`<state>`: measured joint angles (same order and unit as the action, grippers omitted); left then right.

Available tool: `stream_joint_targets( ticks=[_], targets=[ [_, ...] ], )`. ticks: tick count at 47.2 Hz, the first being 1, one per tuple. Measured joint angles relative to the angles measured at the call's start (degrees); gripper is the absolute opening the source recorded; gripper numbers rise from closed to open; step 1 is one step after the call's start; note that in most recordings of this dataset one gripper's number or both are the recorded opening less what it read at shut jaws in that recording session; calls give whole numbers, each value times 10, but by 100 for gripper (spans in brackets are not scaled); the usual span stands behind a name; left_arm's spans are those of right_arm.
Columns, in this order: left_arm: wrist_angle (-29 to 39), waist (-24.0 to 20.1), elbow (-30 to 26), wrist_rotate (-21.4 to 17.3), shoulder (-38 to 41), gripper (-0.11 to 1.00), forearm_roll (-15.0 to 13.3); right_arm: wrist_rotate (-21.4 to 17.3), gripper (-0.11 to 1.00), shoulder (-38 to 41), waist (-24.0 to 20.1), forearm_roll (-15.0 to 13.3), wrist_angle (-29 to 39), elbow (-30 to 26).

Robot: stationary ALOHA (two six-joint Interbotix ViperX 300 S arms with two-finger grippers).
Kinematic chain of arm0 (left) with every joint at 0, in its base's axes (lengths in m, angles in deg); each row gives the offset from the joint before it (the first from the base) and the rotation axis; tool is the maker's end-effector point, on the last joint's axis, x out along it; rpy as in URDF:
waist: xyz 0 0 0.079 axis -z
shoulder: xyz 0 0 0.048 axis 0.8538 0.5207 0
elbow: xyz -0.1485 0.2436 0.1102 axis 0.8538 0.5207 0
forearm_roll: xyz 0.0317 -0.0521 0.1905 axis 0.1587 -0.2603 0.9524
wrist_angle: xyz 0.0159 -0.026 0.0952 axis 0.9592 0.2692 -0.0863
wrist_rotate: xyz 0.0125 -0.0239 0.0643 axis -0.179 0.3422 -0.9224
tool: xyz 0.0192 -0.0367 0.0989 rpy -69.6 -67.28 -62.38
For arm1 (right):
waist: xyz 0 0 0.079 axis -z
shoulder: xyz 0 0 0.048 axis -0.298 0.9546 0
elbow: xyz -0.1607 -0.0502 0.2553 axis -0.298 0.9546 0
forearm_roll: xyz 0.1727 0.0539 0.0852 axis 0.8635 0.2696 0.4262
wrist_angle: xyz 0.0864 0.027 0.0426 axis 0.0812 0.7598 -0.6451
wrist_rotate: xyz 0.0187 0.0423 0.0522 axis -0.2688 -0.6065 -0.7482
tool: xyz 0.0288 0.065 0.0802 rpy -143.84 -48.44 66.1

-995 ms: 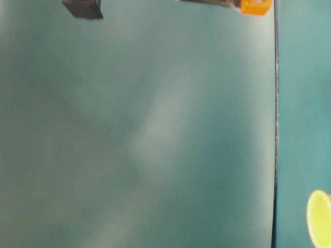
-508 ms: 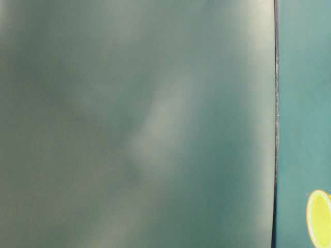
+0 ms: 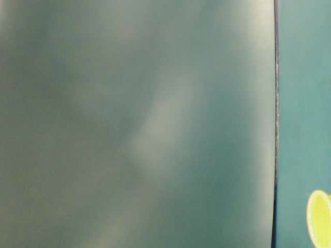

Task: Move the block to the right with right arm.
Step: 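Retract the right gripper holding the cube to the right edge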

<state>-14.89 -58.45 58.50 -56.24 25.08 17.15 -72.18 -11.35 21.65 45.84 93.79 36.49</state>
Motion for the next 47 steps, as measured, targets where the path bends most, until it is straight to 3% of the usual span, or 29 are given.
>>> stream_joint_targets(
  ticks=[32,47],
  targets=[
    [0,-1,-1,0,0,0,0,-8,41,-100,0,9,99,20],
    [0,0,0,0,0,0,0,-8,41,-114,0,9,110,21]
  ],
)
